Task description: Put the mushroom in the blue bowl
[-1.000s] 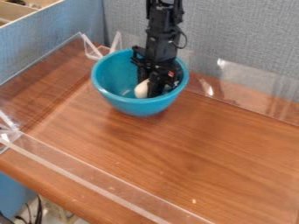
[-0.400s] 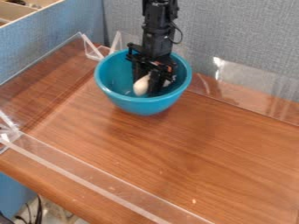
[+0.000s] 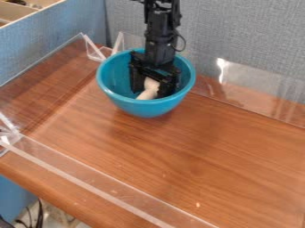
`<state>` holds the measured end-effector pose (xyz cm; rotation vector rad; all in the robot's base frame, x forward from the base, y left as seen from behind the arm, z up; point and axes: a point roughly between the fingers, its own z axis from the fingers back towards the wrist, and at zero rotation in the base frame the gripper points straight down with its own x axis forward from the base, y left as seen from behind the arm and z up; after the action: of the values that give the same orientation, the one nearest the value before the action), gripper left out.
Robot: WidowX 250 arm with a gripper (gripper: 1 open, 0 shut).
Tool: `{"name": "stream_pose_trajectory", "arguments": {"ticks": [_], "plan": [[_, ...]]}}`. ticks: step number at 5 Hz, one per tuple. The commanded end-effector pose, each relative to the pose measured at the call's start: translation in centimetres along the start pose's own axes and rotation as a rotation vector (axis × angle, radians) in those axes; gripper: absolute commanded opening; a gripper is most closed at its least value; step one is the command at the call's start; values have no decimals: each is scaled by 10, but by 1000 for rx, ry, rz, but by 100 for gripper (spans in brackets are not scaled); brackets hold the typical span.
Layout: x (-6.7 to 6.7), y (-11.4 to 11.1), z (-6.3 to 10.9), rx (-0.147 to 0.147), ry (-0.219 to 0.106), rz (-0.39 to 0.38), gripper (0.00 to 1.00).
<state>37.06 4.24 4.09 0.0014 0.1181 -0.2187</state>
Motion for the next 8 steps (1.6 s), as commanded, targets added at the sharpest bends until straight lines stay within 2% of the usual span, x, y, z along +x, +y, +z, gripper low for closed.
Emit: {"name": "stream_pose_trajectory", "arguments": {"ticks": [1,2,3,4,5,6,7,8], "plan": [[6,14,42,27,-109,24,0],[2,14,49,25,-121,10,100],[-2,14,56,23,-133,-3,0],[-7,13,64,22,-148,-15,100],[-5,20,78,23,-158,-45,0],[-4,26,96,26,-178,-72,100],[-6,24,104,30,-193,-36,100],[-4,22,102,31,-193,-3,100]]}}
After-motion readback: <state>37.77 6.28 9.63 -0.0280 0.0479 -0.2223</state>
